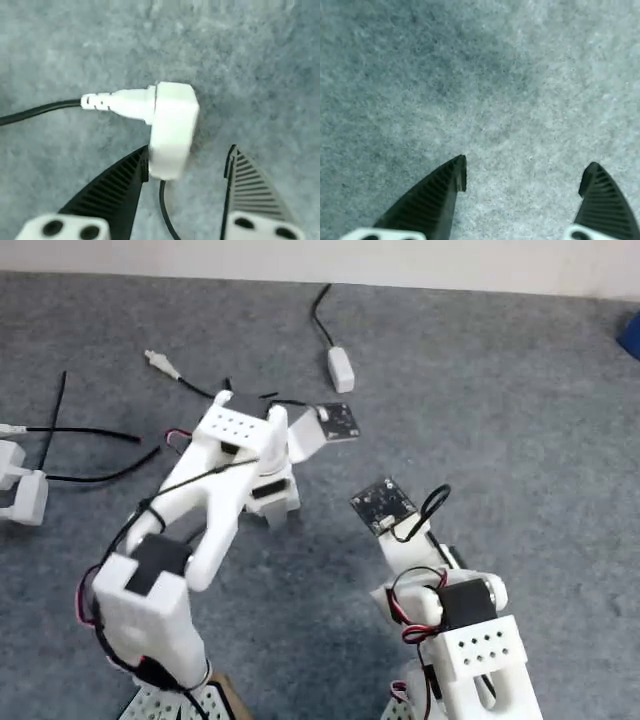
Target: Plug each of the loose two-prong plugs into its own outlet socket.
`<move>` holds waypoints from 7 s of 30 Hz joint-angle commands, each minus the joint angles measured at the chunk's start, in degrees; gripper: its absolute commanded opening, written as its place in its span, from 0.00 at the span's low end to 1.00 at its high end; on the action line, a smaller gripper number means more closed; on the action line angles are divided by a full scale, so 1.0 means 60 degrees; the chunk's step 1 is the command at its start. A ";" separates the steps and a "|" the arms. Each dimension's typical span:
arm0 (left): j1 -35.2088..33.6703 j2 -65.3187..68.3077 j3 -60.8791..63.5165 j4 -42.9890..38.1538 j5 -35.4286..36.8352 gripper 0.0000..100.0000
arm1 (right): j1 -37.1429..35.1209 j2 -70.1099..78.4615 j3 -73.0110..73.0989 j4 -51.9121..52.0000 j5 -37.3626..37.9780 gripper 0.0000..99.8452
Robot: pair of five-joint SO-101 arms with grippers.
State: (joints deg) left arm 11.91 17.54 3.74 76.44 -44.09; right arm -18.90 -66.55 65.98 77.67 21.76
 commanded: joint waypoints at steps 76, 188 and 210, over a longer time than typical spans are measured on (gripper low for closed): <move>0.0183 0.6308 -0.8916 -0.6637 0.2139 0.38 | 0.1502 -0.0139 0.0081 -0.0286 -0.1099 0.34; -0.1326 1.4659 -1.5143 -1.1326 0.5802 0.05 | 0.0623 -0.0154 0.0300 -0.0432 -0.1114 0.34; -0.1004 0.9839 -1.6315 0.0278 0.5656 0.01 | 0.0667 -0.0095 0.0330 -0.0520 -0.1099 0.34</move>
State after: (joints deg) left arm 5.49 84.00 -94.02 68.97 -9.54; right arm -14.68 -66.73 68.26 74.95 15.69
